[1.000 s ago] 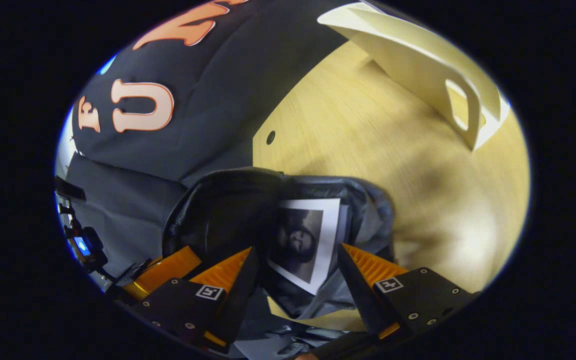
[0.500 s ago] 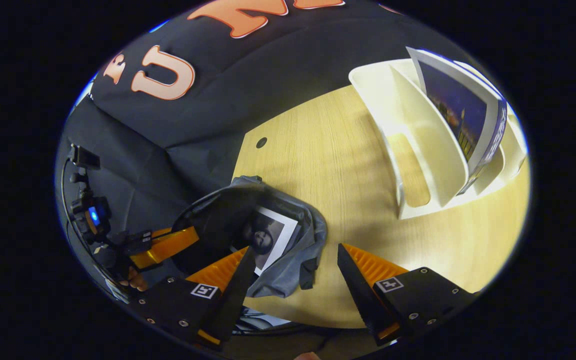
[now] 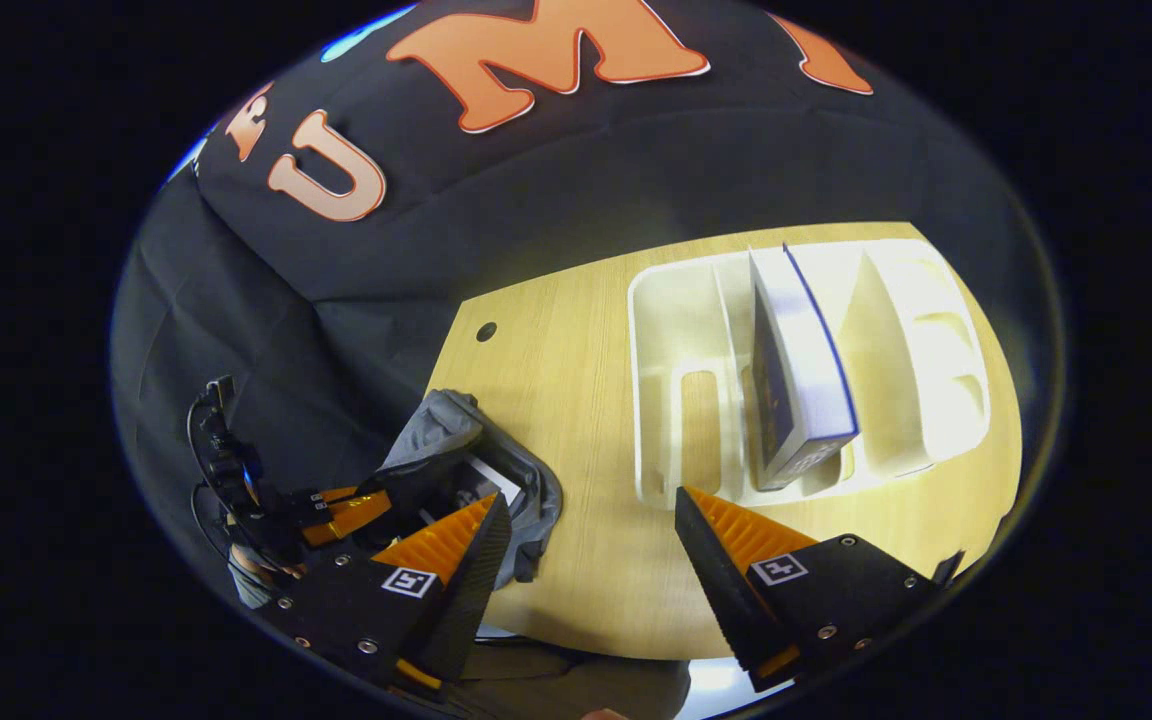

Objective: Open the schoolbag, grab two books from the bookshelf and put them into the schoolbag.

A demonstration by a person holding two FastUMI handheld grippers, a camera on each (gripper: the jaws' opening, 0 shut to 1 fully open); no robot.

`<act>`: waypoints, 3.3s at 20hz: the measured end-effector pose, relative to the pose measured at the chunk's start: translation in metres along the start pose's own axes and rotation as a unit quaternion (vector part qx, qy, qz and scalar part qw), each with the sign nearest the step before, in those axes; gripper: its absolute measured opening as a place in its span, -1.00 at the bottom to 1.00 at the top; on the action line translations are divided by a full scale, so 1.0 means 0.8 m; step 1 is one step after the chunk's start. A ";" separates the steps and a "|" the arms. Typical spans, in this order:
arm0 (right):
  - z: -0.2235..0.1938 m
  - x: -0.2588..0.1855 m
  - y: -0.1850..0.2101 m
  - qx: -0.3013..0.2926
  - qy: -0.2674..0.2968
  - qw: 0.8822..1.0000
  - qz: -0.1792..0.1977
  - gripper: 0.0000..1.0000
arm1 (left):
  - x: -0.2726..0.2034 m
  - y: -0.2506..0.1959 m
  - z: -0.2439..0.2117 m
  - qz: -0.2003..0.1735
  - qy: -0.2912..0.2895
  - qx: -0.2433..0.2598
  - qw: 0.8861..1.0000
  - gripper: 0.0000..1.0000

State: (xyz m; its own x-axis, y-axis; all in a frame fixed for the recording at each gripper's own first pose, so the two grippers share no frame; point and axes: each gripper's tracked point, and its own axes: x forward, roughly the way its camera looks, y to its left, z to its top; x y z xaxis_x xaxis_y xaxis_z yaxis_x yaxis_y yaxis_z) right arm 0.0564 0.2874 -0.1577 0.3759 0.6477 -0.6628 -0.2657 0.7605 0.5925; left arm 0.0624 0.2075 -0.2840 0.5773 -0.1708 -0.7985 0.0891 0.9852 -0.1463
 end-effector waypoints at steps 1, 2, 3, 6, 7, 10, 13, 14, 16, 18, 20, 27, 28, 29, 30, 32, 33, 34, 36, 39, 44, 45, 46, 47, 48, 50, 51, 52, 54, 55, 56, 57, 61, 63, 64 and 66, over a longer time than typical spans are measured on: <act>0.008 -0.007 -0.007 -0.011 0.002 1.000 -0.008 0.96 | 0.001 0.001 -0.001 0.004 -0.001 -0.002 1.000 -0.92; 0.018 -0.013 -0.017 -0.017 0.002 1.000 -0.018 0.97 | 0.000 0.002 -0.001 0.006 -0.001 -0.005 1.000 -0.92; 0.027 -0.019 -0.031 -0.022 0.000 0.999 -0.030 0.97 | 0.001 0.003 -0.002 0.009 -0.002 -0.007 1.000 -0.92; 0.061 -0.032 -0.066 -0.035 -0.010 0.997 -0.065 0.97 | -0.001 0.004 -0.002 0.017 -0.005 -0.020 1.000 -0.92; 0.075 -0.037 -0.076 -0.040 -0.013 0.996 -0.077 0.96 | -0.003 0.003 -0.004 0.018 -0.005 -0.023 1.000 -0.92; 0.098 -0.032 -0.101 -0.047 -0.005 0.994 -0.098 0.97 | -0.008 0.006 -0.008 0.026 -0.009 -0.029 0.999 -0.92; 0.101 -0.012 -0.120 -0.046 0.022 0.993 -0.107 0.93 | -0.010 0.008 -0.011 0.032 -0.010 -0.039 0.999 -0.92; 0.101 -0.004 -0.125 -0.042 0.031 0.993 -0.107 0.93 | -0.011 0.009 -0.012 0.035 -0.010 -0.042 0.998 -0.92; 0.103 0.014 -0.142 -0.045 0.045 0.991 -0.117 0.93 | -0.013 0.008 -0.014 0.039 -0.011 -0.049 0.998 -0.92; 0.103 0.031 -0.148 -0.037 0.062 0.990 -0.118 0.88 | -0.014 0.010 -0.017 0.044 -0.009 -0.056 0.997 -0.92; 0.097 0.049 -0.158 -0.026 0.083 0.989 -0.119 0.83 | -0.013 0.013 -0.021 0.052 -0.006 -0.066 0.996 -0.92; 0.082 0.085 -0.179 0.014 0.112 0.984 -0.136 0.47 | -0.012 0.006 -0.028 0.062 -0.004 -0.069 0.996 -0.92; 0.080 0.088 -0.178 0.024 0.115 0.984 -0.130 0.17 | -0.012 0.008 -0.028 0.063 -0.004 -0.068 0.996 -0.92; 0.077 0.089 -0.175 0.038 0.118 0.984 -0.125 0.22 | -0.010 0.007 -0.028 0.061 -0.004 -0.067 0.996 -0.92; 0.076 0.091 -0.178 0.049 0.116 0.984 -0.129 0.17 | -0.010 0.008 -0.028 0.061 -0.003 -0.066 0.996 -0.92; 0.075 0.092 -0.180 0.054 0.114 0.983 -0.137 0.01 | -0.011 0.006 -0.029 0.060 -0.002 -0.062 0.996 -0.92; 0.075 0.090 -0.183 0.050 0.111 0.982 -0.144 -0.08 | -0.010 0.005 -0.029 0.059 -0.001 -0.060 0.996 -0.92; 0.075 0.087 -0.189 0.050 0.109 0.981 -0.151 -0.12 | -0.009 0.007 -0.027 0.059 -0.001 -0.058 0.997 -0.92; 0.072 0.080 -0.193 0.058 0.109 0.979 -0.160 -0.22 | -0.007 0.006 -0.027 0.056 -0.001 -0.055 0.997 -0.92; 0.072 0.062 -0.191 0.068 0.101 0.980 -0.156 -0.26 | -0.006 0.006 -0.027 0.050 0.002 -0.050 0.997 -0.92; 0.079 0.023 -0.184 0.101 0.070 0.981 -0.148 -0.29 | -0.003 0.004 -0.029 0.035 0.008 -0.040 0.999 -0.92; 0.081 0.014 -0.181 0.111 0.063 0.981 -0.143 -0.29 | -0.003 0.004 -0.029 0.033 0.008 -0.038 0.999 -0.92; 0.084 0.004 -0.178 0.122 0.056 0.981 -0.137 -0.29 | 0.000 0.006 -0.030 0.030 0.009 -0.037 0.999 -0.92; 0.085 -0.005 -0.175 0.130 0.048 0.982 -0.130 -0.29 | 0.001 0.006 -0.030 0.028 0.009 -0.033 0.999 -0.92; 0.089 -0.011 -0.174 0.136 0.041 0.982 -0.125 -0.30 | 0.001 0.007 -0.030 0.026 0.009 -0.033 0.999 -0.92; 0.095 -0.031 -0.171 0.139 0.025 0.982 -0.123 -0.30 | -0.001 0.005 -0.029 0.020 0.007 -0.028 0.999 -0.92; 0.091 -0.044 -0.166 0.139 0.017 0.983 -0.121 -0.30 | -0.001 0.006 -0.029 0.018 0.008 -0.025 0.999 -0.92; 0.090 -0.055 -0.163 0.140 0.010 0.983 -0.120 -0.30 | -0.001 0.008 -0.028 0.017 0.008 -0.022 1.000 -0.92; 0.090 -0.072 -0.158 0.140 -0.003 0.983 -0.117 -0.30 | 0.000 0.009 -0.027 0.015 0.009 -0.018 1.000 -0.92; 0.088 -0.080 -0.157 0.140 -0.007 0.983 -0.115 -0.30 | -0.001 0.009 -0.027 0.013 0.010 -0.017 1.000 -0.92; 0.086 -0.086 -0.156 0.142 -0.012 0.983 -0.114 -0.30 | -0.001 0.008 -0.026 0.012 0.010 -0.015 1.000 -0.92; 0.084 -0.091 -0.154 0.141 -0.015 0.984 -0.111 -0.30 | 0.000 0.007 -0.027 0.010 0.011 -0.014 1.000 -0.92; 0.062 -0.101 -0.154 0.153 -0.021 0.982 -0.106 -0.30 | 0.002 0.005 -0.027 0.002 0.014 -0.006 1.000 -0.92; 0.050 -0.106 -0.155 0.162 -0.024 0.981 -0.102 -0.30 | 0.002 0.005 -0.027 -0.002 0.016 -0.002 1.000 -0.92; 0.042 -0.108 -0.158 0.168 -0.024 0.980 -0.101 -0.30 | 0.003 0.005 -0.028 -0.004 0.018 0.001 1.000 -0.92; 0.026 -0.108 -0.159 0.182 -0.024 0.978 -0.100 -0.30 | 0.003 0.004 -0.029 -0.008 0.020 0.008 1.000 -0.92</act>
State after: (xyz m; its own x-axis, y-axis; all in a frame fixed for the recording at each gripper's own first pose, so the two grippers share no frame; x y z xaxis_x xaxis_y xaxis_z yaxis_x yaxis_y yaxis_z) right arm 0.0761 0.1340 -0.1660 0.4307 0.4790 -0.7648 0.1481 0.7985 0.5835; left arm 0.0451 0.2097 -0.2995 0.5433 -0.1856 -0.8187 0.1113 0.9826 -0.1489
